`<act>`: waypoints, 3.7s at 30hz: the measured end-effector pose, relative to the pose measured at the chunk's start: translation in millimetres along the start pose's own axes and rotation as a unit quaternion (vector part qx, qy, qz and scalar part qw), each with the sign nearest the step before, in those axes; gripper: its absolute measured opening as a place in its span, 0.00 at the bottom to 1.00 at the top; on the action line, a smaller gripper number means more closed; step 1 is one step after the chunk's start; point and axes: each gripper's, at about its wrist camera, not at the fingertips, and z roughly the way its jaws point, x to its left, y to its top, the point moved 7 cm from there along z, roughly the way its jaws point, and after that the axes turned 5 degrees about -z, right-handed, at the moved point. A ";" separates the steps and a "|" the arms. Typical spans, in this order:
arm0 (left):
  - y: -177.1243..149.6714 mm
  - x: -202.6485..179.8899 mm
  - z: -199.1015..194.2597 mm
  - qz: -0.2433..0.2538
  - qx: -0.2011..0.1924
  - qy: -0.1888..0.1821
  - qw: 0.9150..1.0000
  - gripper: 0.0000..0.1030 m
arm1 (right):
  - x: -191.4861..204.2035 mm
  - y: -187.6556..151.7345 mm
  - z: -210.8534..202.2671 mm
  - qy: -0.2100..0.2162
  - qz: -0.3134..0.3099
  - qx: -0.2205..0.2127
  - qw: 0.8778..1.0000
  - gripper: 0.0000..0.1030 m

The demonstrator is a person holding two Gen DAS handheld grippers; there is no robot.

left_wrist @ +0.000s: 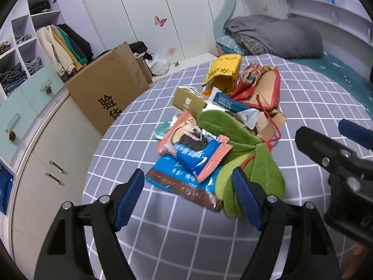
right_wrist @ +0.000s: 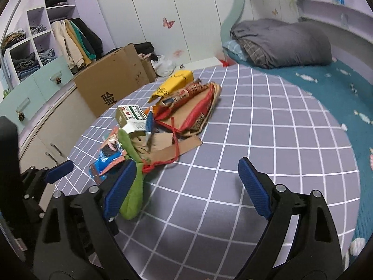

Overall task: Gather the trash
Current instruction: 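Move the left tool back to the table and grasp the blue snack wrapper, then carry the blue wrapper with the left tool while the right tool carries the green leaf toy, then open the left tool over the wastebasket while the right tool releases the green leaf toy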

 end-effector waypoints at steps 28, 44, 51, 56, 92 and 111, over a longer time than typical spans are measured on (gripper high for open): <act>-27.3 96.6 -17.3 -0.180 -0.023 -0.045 0.982 0.21 | 57.8 -11.7 41.8 0.058 -0.060 0.078 0.994 0.20; -45.4 160.5 -79.0 -0.251 -0.078 -0.090 0.961 0.19 | 125.6 25.1 -51.0 0.080 -0.099 -0.054 0.990 0.10; -72.2 207.0 -91.8 -0.286 -0.088 -0.079 0.951 0.19 | 219.2 -7.6 -30.9 0.142 -0.154 -0.015 0.978 0.10; -110.0 258.8 -94.4 -0.318 -0.082 -0.043 0.944 0.19 | 284.8 -40.1 -13.2 0.189 -0.183 0.024 0.964 0.10; -282.4 487.9 86.2 -0.451 0.090 0.094 0.883 0.63 | 464.6 -190.3 183.8 0.215 -0.241 0.192 0.927 0.10; -323.4 497.5 75.8 -0.468 0.108 0.124 0.868 0.63 | 501.7 -210.7 179.1 0.240 -0.262 0.204 0.912 0.10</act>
